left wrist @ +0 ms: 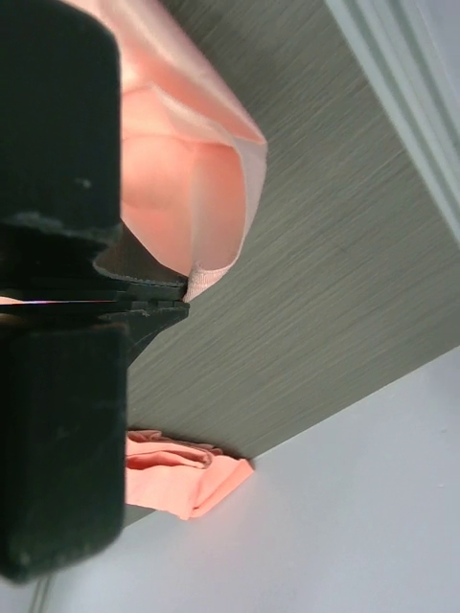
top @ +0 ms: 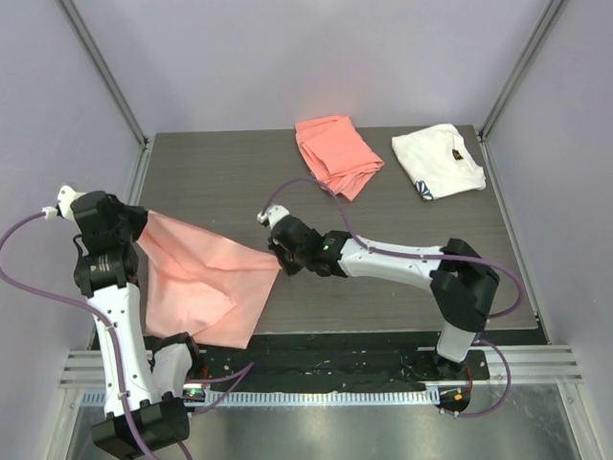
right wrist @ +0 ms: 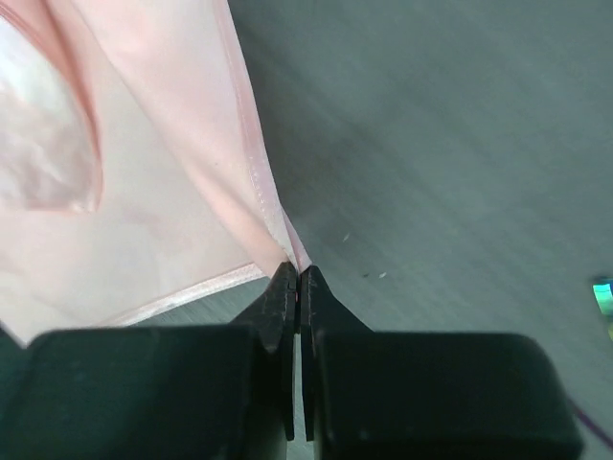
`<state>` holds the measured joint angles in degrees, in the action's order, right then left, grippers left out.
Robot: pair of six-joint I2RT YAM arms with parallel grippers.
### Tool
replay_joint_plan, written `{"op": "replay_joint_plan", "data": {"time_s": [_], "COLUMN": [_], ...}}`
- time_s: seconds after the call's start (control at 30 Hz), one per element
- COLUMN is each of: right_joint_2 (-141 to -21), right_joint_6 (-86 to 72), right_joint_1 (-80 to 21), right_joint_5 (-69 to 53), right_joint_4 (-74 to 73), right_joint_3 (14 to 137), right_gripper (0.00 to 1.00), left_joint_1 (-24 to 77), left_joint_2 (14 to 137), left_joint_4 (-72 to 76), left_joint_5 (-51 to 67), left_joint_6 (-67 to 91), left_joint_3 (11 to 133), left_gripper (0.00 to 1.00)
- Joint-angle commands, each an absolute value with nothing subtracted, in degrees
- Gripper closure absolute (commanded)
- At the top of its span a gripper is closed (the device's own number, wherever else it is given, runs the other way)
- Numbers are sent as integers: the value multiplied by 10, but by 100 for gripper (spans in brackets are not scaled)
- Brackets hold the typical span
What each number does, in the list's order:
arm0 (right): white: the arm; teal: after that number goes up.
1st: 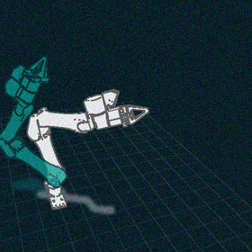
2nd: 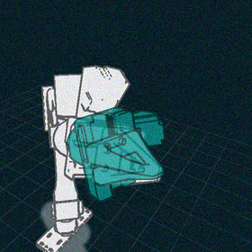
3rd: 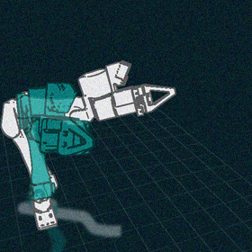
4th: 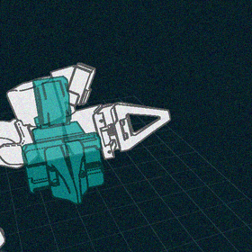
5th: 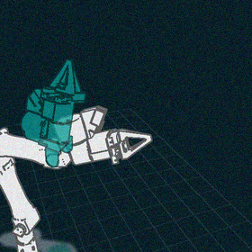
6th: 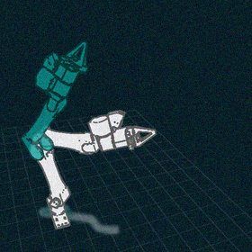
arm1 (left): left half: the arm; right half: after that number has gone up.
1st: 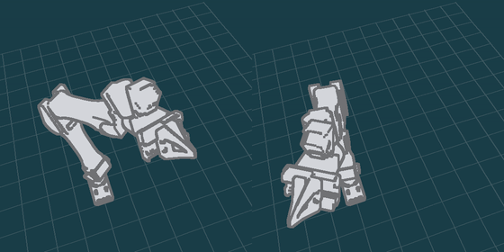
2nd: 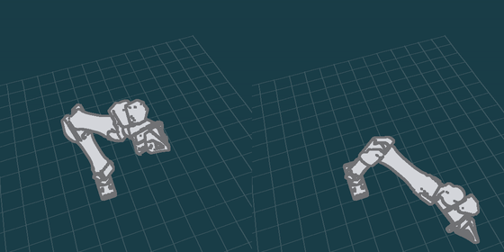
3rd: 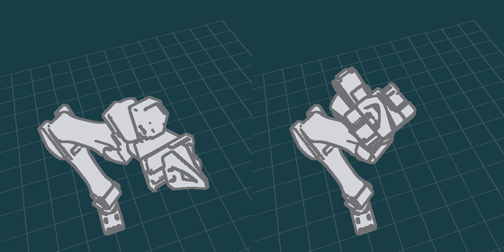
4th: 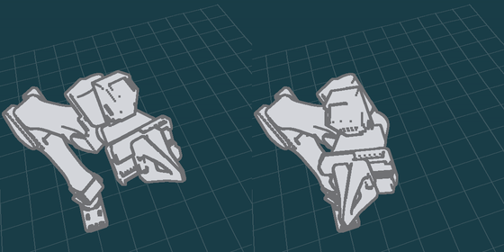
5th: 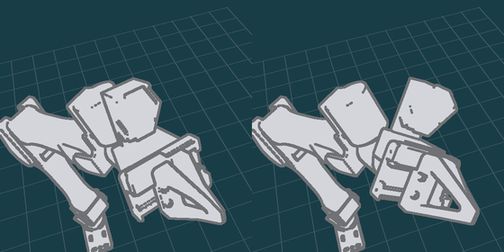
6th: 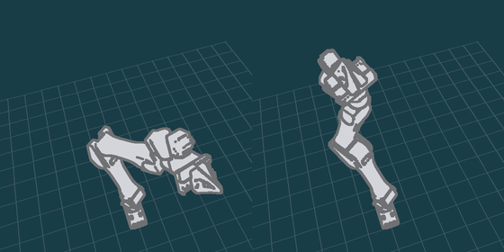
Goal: Fold the napkin into a case and place the utensils inside
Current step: Fold and flatten the napkin at the center of the board.
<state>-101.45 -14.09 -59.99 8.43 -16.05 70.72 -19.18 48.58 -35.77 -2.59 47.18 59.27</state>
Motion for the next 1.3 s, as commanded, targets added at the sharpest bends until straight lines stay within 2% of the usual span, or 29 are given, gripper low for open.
{"op": "replay_joint_plan", "data": {"time_s": [0.0, 0.3, 0.4, 0.53, 0.63, 0.77, 0.87, 0.9, 0.93, 1.1, 1.13, 1.17, 1.23, 1.27], "right_joint_2": [-904, -774, -761, -766, -765, -780, -805, -814, -825, -882, -889, -901, -927, -936], "right_joint_6": [-61, -3, -17, -68, -101, -150, -171, -174, -178, -183, -177, -172, -166, -162], "right_joint_1": [-600, -599, -581, -576, -576, -575, -574, -572, -573, -572, -572, -573, -573, -574], "right_joint_5": [211, 238, 198, 158, 110, 54, 22, 17, 8, -38, -46, -48, -61, -68], "right_joint_4": [-206, -225, -229, -242, -235, -205, -153, -148, -134, -94, -72, -64, -38, -31], "right_joint_3": [800, 875, 858, 809, 765, 662, 601, 595, 587, 580, 575, 575, 577, 581], "right_gripper": [99, 99, 98, 96, 87, 83, 86, 97, 99, 99, 92, 78, 58, 57], "left_joint_1": [-191, -192, -191, -191, -191, -191, -191, -191, -191, -190, -190, -190, -190, -191], "left_joint_2": [487, 446, 442, 432, 436, 421, 413, 413, 413, 426, 427, 430, 428, 428], "left_joint_4": [-391, -437, -453, -443, -439, -409, -388, -383, -378, -363, -362, -361, -357, -355], "left_joint_5": [-105, -115, -107, -99, -82, -44, -23, -20, -17, -4, -4, -4, -4, -4], "left_joint_6": [474, 484, 487, 490, 483, 485, 488, 488, 488, 479, 476, 475, 475, 475], "left_joint_3": [697, 863, 888, 857, 829, 733, 658, 644, 632, 615, 615, 613, 607, 599], "left_gripper": [100, 100, 100, 100, 100, 100, 100, 100, 100, 100, 100, 100, 100, 100]}}
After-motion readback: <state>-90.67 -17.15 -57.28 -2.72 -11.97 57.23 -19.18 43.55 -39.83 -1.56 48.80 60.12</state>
